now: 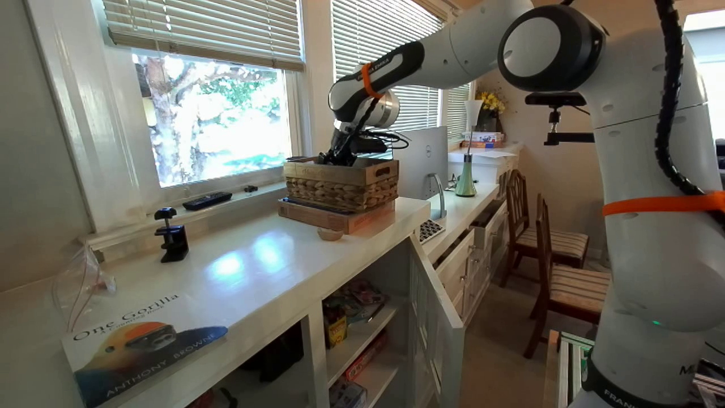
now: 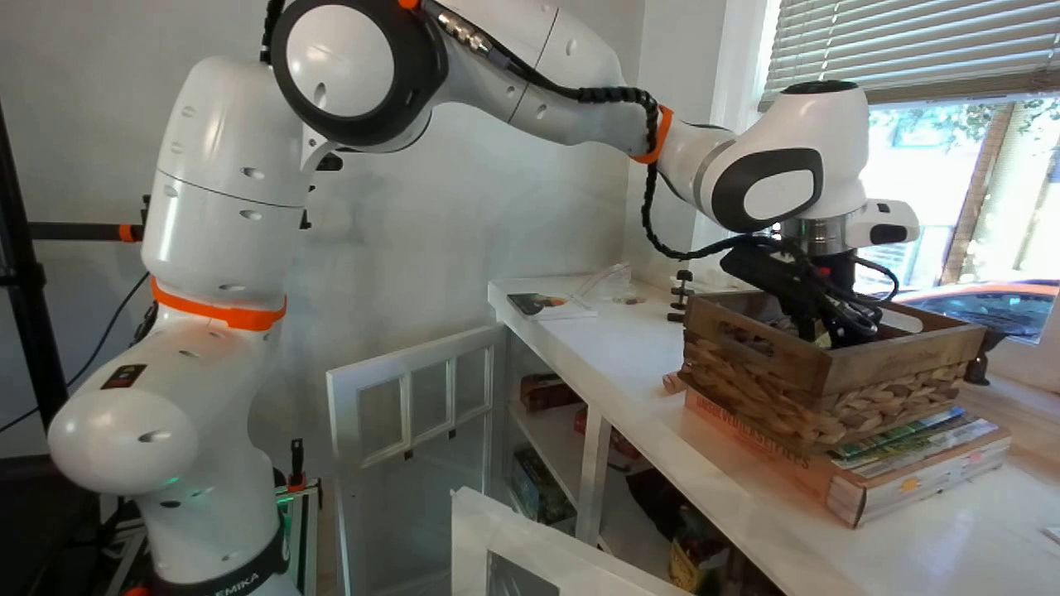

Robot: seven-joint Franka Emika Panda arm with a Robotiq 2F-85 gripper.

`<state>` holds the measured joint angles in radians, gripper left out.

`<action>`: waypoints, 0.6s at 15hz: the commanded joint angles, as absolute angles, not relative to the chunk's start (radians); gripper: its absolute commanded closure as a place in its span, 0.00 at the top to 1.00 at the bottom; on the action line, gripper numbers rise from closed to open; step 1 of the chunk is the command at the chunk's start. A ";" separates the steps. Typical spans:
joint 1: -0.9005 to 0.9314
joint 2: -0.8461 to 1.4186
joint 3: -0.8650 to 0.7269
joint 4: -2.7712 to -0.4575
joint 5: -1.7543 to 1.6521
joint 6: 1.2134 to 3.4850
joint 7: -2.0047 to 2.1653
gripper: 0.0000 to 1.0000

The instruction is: Take the remote out of the basket and place it on the table top

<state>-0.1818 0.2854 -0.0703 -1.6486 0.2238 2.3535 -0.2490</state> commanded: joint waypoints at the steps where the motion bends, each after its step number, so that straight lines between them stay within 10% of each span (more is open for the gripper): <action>1: -0.195 0.306 -0.060 -1.626 0.248 2.353 -0.253 0.20; 3: -0.196 0.305 -0.062 -1.626 0.246 2.351 -0.250 0.06; 9: -0.201 0.292 -0.064 -1.628 0.250 2.353 -0.244 0.06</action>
